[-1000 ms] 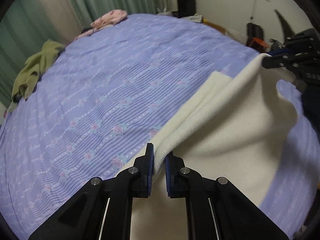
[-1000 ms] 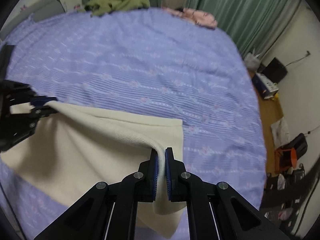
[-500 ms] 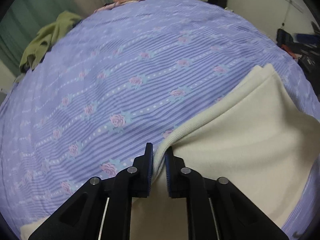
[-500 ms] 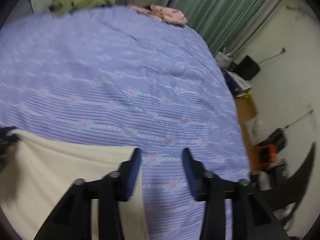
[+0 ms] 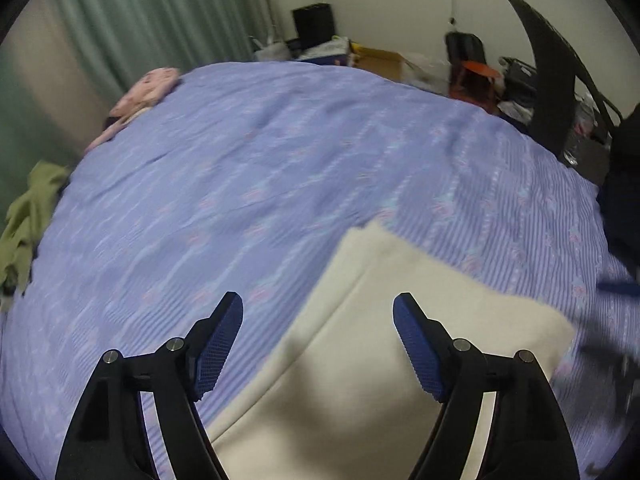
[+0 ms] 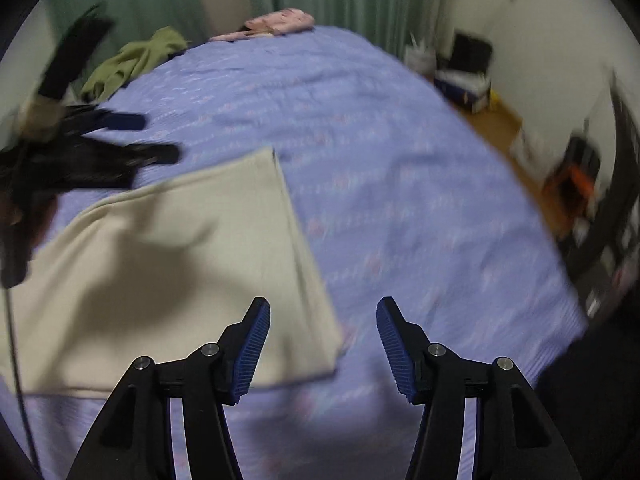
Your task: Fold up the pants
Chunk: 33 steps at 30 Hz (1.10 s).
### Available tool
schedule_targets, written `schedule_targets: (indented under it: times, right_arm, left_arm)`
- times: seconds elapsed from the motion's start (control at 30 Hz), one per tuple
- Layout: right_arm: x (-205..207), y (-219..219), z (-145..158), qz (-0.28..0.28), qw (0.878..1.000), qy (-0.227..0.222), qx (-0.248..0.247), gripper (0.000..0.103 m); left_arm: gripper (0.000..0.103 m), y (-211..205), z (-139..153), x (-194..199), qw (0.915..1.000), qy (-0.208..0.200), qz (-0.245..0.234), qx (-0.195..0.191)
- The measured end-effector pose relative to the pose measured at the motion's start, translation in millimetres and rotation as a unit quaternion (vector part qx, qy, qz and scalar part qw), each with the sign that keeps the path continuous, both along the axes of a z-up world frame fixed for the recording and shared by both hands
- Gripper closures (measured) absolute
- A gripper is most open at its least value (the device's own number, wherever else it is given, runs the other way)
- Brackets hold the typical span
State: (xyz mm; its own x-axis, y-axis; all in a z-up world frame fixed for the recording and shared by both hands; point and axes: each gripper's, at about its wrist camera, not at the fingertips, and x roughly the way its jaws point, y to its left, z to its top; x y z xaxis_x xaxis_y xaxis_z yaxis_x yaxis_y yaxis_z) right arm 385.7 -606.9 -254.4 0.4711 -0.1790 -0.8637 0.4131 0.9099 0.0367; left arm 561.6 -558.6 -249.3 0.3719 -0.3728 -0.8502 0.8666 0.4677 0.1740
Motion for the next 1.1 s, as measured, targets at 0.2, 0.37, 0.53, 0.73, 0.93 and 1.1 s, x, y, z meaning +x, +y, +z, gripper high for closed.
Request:
schedule_targets:
  times: [0.2, 0.37, 0.53, 0.73, 0.93, 1.1]
  right_arm:
    - [-30.1, -6.6, -34.4, -0.095, 0.989, -0.027, 0.109, 0.047]
    - [-34.5, -16.1, -59.3, -0.136, 0.975, -0.039, 0.173, 0.047]
    - [-26.1, -18.9, -67.2, -0.124, 0.973, -0.054, 0.185, 0.067]
    - [-23.4, -27.4, -52.2, -0.116, 0.976, -0.087, 0.163, 0.093]
    - [16.3, -40.1, -58.0, -0.108, 0.987, -0.024, 0.119, 0.093]
    - [1.4, -39.0, -51.7, -0.154, 0.986, 0.014, 0.056, 0.079]
  left_arm:
    - [0.029, -34.6, -33.7, 10.1, 0.9992, 0.029, 0.028, 0.006]
    - [0.035, -54.3, -59.5, 5.5, 0.9986, 0.02, 0.027, 0.04]
    - [0.094, -59.0, -68.1, 3.0, 0.9976, 0.04, 0.042, 0.037]
    - [0.095, -46.0, -30.5, 22.8, 0.9941, 0.017, 0.101, -0.035]
    - [0.085, -58.5, -42.1, 31.7, 0.9915, 0.001, 0.129, 0.014]
    - [0.036, -31.6, 12.3, 2.5, 0.986, -0.009, 0.141, -0.088]
